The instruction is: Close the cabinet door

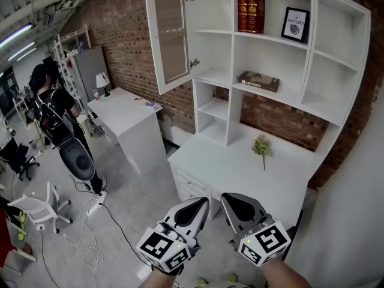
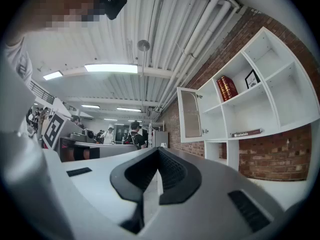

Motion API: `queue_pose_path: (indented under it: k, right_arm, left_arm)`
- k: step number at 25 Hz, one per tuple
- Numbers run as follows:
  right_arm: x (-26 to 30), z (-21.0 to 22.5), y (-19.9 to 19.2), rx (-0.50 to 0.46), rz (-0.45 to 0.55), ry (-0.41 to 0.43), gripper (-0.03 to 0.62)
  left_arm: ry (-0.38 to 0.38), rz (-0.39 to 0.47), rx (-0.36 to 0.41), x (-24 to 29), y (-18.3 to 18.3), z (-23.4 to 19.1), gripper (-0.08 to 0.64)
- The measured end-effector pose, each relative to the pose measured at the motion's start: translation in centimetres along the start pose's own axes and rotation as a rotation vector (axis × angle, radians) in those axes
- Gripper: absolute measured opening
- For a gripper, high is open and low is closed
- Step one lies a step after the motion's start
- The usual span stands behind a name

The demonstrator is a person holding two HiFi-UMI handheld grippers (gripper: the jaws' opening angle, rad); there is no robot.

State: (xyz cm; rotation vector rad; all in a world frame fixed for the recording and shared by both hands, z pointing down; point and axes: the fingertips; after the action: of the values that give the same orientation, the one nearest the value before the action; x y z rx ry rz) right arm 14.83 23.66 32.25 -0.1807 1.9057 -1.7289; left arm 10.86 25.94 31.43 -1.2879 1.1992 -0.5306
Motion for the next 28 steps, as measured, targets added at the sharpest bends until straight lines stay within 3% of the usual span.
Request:
queue_pose_path:
  k: [11,21,28]
  right_arm:
    - [1.5,-1.7,-0.6,0.047,0.023,0.005,0.015]
    - [3.8,-4.0,-1.8,0.033,0.034,0.020,0.017]
    - [7.2,-2.5,-3.1,0.062,0.045,0.047,0.017]
  left_arm:
    - [0.004,-0.006,0.009,-1.7,0.8,-2.0,0.011]
    - [0.044,-0.002,0.021,-3.8,1.4,-5.5,0.011]
    - [0.069,-0.021,0.021,-2.5,0.4,-8.8,0.011]
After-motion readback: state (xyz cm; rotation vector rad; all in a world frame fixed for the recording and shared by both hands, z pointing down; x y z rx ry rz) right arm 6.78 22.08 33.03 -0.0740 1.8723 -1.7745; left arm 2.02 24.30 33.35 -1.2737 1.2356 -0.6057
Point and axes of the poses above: the fingertips, and each gripper's own axes: x forward along the fingers, z to its right, y out of its top, and after that the axes turned 14 degrees about z, right-handed
